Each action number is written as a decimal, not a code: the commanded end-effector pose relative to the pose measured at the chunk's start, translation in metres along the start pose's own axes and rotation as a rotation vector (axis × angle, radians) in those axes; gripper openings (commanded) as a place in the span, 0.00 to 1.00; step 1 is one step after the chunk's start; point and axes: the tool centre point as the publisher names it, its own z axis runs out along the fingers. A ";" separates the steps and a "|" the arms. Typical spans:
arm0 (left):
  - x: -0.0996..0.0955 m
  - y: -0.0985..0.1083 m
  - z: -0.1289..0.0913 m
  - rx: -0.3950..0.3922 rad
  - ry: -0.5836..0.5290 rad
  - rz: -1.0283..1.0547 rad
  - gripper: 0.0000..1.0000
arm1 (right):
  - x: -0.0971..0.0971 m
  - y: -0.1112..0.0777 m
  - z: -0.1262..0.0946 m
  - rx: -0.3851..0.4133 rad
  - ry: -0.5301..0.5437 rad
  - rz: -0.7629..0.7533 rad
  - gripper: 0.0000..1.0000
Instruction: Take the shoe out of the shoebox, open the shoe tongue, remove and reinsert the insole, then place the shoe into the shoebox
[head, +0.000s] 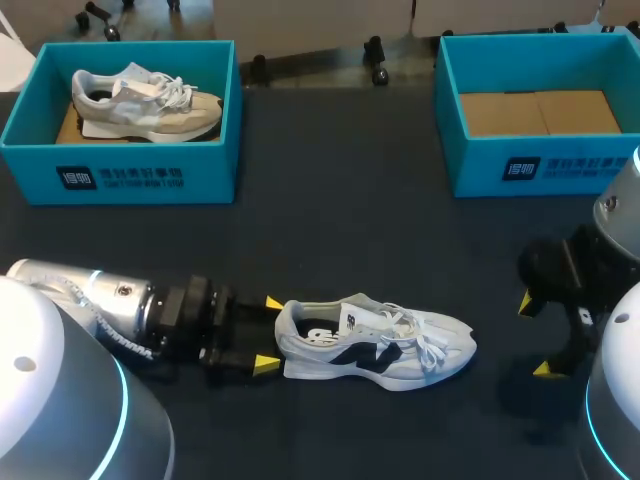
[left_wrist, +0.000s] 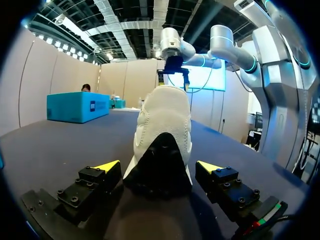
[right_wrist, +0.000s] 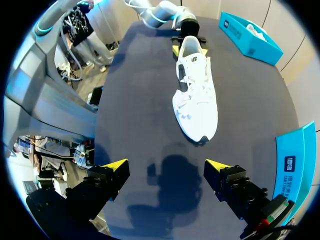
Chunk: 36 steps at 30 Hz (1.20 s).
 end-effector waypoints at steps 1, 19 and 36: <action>0.003 0.000 0.005 -0.002 -0.006 0.003 1.00 | 0.000 0.000 0.001 0.001 -0.001 -0.001 1.00; 0.008 -0.004 0.017 0.014 -0.026 0.005 1.00 | 0.000 0.000 0.001 0.001 -0.001 -0.001 1.00; 0.001 -0.003 0.029 0.014 -0.050 0.010 1.00 | 0.000 0.000 0.001 0.001 -0.001 -0.001 1.00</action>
